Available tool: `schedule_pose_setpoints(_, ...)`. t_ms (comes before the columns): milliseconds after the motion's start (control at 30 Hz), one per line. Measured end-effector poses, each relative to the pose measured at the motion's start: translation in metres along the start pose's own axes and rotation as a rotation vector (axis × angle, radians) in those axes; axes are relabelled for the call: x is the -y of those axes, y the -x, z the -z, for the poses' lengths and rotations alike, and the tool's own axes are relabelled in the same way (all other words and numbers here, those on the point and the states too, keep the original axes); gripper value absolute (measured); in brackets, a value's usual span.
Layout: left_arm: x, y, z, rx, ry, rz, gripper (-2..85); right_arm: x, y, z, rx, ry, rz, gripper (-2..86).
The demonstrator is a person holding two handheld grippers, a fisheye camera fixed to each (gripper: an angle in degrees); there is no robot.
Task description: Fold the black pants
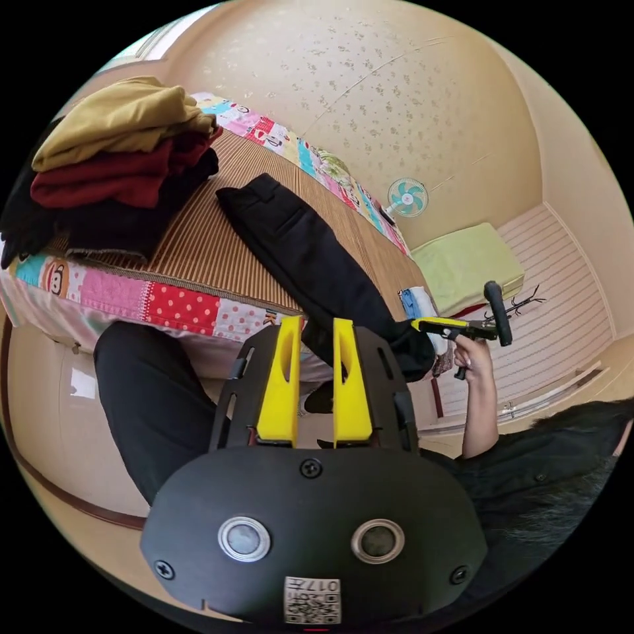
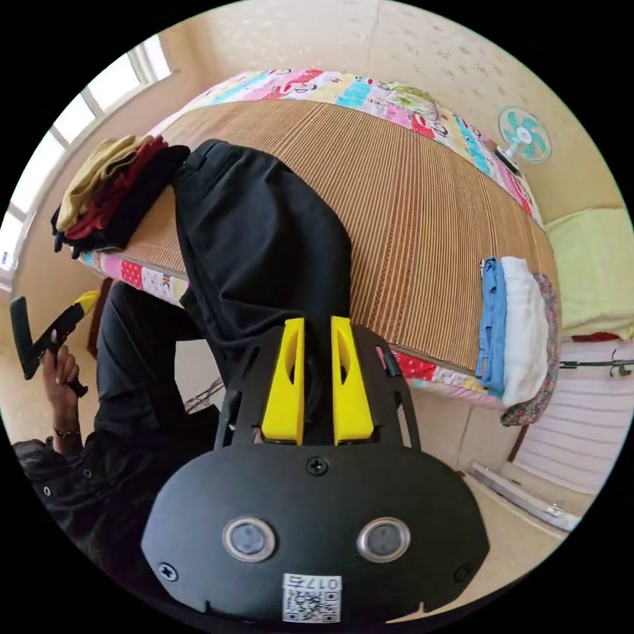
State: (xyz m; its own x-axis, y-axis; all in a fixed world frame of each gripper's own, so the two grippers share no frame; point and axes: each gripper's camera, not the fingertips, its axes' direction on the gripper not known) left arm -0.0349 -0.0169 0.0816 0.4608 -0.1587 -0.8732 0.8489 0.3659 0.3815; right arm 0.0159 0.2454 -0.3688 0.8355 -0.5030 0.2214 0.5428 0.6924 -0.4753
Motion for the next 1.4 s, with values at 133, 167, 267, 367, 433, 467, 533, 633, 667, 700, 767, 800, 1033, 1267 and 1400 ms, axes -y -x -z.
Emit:
schedule_pose_setpoints(133,-0.029,0.008,0.035,0.138,-0.088,0.014,4.9,0.051,0.108,0.006,-0.406,0.187,0.299,5.9)
schedule_pose_setpoints(167,-0.037,0.007,0.047,0.220,-0.127,-0.004,4.4,0.055,0.114,0.010,-0.434,0.162,0.297,6.0)
schedule_pose_setpoints(267,-0.049,0.002,0.067,0.440,-0.192,-0.062,3.0,0.069,0.121,0.037,-0.519,-0.007,0.232,3.7)
schedule_pose_setpoints(367,-0.054,-0.005,0.074,0.559,-0.269,-0.186,2.4,0.086,0.124,0.063,-0.312,-0.250,0.254,3.8)
schedule_pose_setpoints(433,-0.051,-0.005,0.078,0.549,-0.306,-0.211,1.5,0.117,0.142,0.052,-0.034,-0.331,0.335,6.5)
schedule_pose_setpoints(467,-0.049,-0.003,0.082,0.503,-0.322,-0.220,0.9,0.129,0.150,0.044,0.010,-0.316,0.352,7.6)
schedule_pose_setpoints(533,-0.046,-0.001,0.090,0.446,-0.341,-0.208,0.4,0.177,0.189,0.005,0.127,-0.291,0.391,12.2)
schedule_pose_setpoints(633,-0.054,-0.001,0.107,0.442,-0.407,-0.159,-0.3,0.227,0.229,-0.036,0.236,-0.346,0.366,12.9)
schedule_pose_setpoints(667,-0.061,-0.003,0.114,0.455,-0.441,-0.153,-0.4,0.237,0.235,-0.045,0.232,-0.339,0.348,13.0)
schedule_pose_setpoints(700,-0.064,-0.004,0.117,0.458,-0.456,-0.152,-0.4,0.258,0.246,-0.064,0.225,-0.305,0.309,13.2)
schedule_pose_setpoints(767,-0.073,-0.006,0.126,0.420,-0.473,-0.145,-0.6,0.284,0.254,-0.097,0.239,-0.221,0.267,13.4)
schedule_pose_setpoints(800,-0.075,-0.005,0.127,0.400,-0.468,-0.141,-0.7,0.291,0.256,-0.111,0.206,-0.215,0.252,12.7)
schedule_pose_setpoints(1033,-0.071,0.016,0.123,0.099,-0.413,-0.046,-0.1,0.234,0.184,-0.007,0.324,-0.467,0.125,2.0)
schedule_pose_setpoints(1267,-0.029,0.045,0.073,-0.094,-0.272,0.061,15.2,0.122,0.079,0.169,0.383,-0.860,0.154,0.9)
schedule_pose_setpoints(1400,-0.027,0.046,0.052,-0.113,-0.245,0.099,17.8,0.044,0.027,0.268,0.443,-1.045,0.145,0.6)
